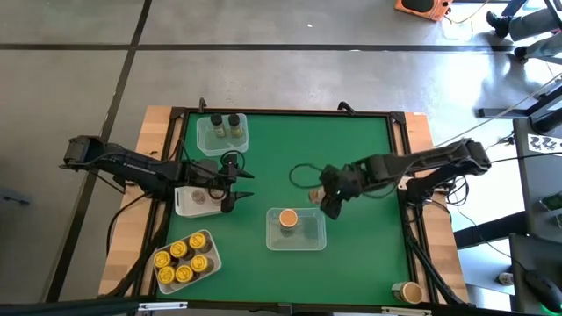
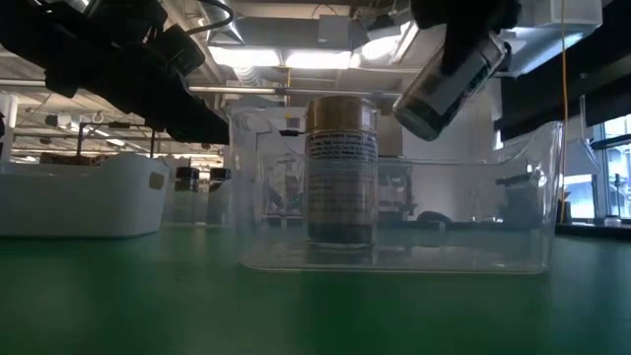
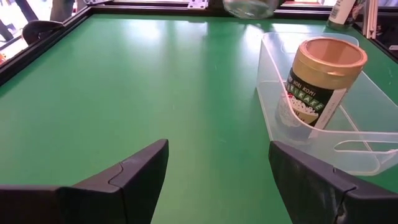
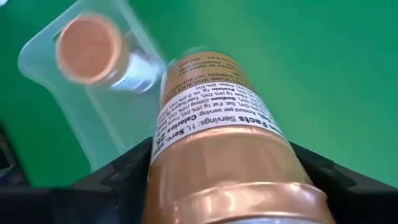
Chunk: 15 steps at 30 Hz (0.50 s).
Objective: Sort spices by type
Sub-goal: Put the golden spice bottle into the bottom transparent bin
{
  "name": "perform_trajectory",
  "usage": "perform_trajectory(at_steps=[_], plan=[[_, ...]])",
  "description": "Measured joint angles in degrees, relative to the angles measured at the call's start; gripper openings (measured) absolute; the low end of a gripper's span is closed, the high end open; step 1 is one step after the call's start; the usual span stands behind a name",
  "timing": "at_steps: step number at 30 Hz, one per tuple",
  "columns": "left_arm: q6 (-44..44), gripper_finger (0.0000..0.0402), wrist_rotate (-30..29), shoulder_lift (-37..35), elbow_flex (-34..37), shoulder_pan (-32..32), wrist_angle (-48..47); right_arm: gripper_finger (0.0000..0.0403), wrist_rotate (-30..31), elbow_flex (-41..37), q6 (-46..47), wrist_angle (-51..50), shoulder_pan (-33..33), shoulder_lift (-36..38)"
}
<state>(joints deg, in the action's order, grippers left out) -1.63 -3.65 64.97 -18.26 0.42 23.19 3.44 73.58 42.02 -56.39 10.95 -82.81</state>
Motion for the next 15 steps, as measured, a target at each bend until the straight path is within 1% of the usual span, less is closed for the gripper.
perform_trajectory(at_steps=[4,7,9,15], plan=[[0.0,0.0276,0.01,0.0,0.0,-0.01,-0.17,0.0282,-3.27,1.24,1.77,2.26,3.48,-3.62],[0.01,0.0276,0.01,0.0,0.0,-0.01,-0.1,0.0282,-4.71,1.42,3.96,4.78,5.37,-5.08],[-0.02,0.0276,-0.01,0.0,0.0,0.0,-0.1,0.0282,-4.61,1.42,5.21,6.3,6.44,-6.12],[0.02,0.0276,0.01,0.0,0.0,0.01,-0.01,0.0282,-7.3,1.42,5.68,10.33,7.09,-10.25]])
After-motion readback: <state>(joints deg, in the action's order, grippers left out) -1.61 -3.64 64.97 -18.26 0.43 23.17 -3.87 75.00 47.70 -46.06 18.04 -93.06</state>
